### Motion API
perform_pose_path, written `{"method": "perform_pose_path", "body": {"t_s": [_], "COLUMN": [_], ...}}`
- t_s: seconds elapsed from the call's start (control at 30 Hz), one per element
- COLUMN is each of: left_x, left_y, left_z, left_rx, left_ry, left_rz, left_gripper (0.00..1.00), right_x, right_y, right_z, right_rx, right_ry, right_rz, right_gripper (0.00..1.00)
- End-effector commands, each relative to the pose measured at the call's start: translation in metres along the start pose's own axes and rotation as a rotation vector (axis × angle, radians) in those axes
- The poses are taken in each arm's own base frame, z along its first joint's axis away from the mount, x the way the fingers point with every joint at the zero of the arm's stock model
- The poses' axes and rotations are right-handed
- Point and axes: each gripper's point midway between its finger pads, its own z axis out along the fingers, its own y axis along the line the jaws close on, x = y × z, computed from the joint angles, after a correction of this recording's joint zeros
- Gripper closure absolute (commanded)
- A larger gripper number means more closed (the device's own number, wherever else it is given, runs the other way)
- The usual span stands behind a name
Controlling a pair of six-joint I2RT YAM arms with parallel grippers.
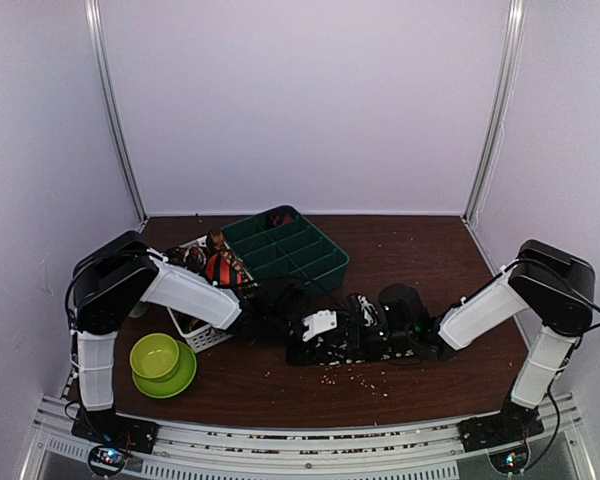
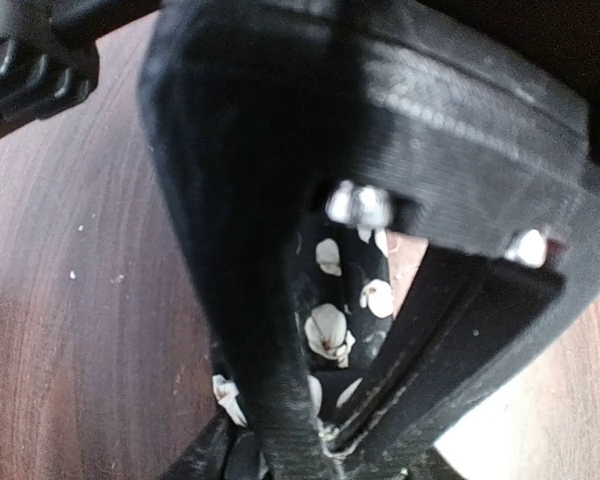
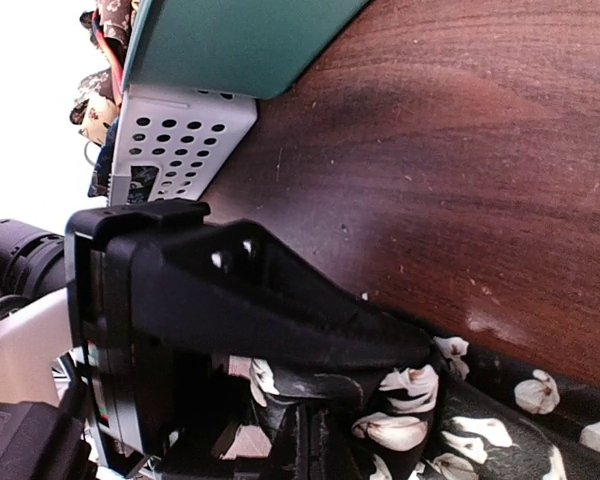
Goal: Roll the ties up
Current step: Roll the tie at the center of the board.
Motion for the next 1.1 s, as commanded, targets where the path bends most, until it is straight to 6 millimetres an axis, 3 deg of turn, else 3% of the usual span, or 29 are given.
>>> {"method": "perform_pose_path", "body": {"t_s": [0.0,0.13,0.27,0.47,0.7,0.9,1.07], "left_x": [0.045,0.019,-0.001,-0.009,-0.02,-0.031,-0.019], "left_y": [-0.016,-0.004,-0.004,-0.005,0.005,-0.003,-0.01], "left_z": [0.002,-0.018,-0.033,-0.04,-0.033,-0.023,-0.008], "left_rx": [-0.001,-0.082,-0.119,-0.16,-0.213,-0.192,-0.159], "left_ry": [0.124,-0.012,-0.136,-0.253,-0.339,-0.379,-0.306], "left_rz": [-0.064,-0.039,0.002,0.026,0.043,0.114,0.174], "left_gripper": [0.44,0.33,0.3,0.29,0.29,0.29,0.36], "right_x": [0.043,0.045,0.043,0.038,0.034,0.032,0.03], "right_y": [-0.06,-0.065,-0.067,-0.064,-0.064,-0.064,-0.061], "right_z": [-0.002,-0.007,-0.009,-0.014,-0.014,-0.015,-0.015], "right_rx": [0.186,0.189,0.174,0.126,0.087,0.083,0.085], "right_ry": [0.112,0.104,0.087,0.059,0.054,0.057,0.061], "right_rz": [0.069,0.079,0.098,0.141,0.18,0.19,0.181], "right_gripper": [1.0,1.0,1.0,1.0,1.0,1.0,1.0]}}
